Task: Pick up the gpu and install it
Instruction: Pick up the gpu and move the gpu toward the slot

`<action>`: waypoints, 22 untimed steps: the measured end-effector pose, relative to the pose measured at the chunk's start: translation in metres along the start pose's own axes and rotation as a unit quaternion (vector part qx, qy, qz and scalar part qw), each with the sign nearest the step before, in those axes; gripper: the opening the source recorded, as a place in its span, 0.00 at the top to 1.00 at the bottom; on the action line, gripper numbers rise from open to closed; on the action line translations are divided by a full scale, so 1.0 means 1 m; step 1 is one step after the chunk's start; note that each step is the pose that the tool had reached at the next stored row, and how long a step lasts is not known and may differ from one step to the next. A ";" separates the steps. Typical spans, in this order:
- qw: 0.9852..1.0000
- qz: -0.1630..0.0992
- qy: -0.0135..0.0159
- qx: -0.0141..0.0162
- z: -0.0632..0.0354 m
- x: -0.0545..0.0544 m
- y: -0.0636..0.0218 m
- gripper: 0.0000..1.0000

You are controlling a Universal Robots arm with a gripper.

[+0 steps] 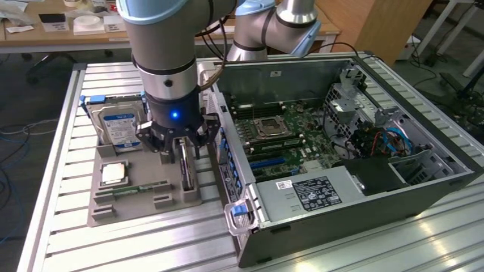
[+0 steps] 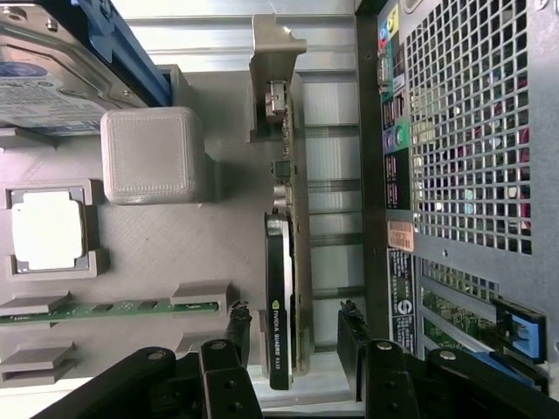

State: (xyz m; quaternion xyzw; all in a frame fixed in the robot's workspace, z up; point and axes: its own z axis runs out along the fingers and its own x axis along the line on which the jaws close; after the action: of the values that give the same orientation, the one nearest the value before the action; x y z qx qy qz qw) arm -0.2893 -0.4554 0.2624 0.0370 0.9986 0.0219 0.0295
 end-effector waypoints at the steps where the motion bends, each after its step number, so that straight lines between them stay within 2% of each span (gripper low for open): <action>1: 1.000 0.000 0.000 0.000 0.0013 0.000 -0.0001 0.47; 22: 1.000 0.000 0.000 0.000 0.0242 0.002 -0.0011 0.47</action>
State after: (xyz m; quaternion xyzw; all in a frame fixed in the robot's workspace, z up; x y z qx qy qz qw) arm -0.2897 -0.4554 0.2381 0.0370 0.9986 0.0218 0.0295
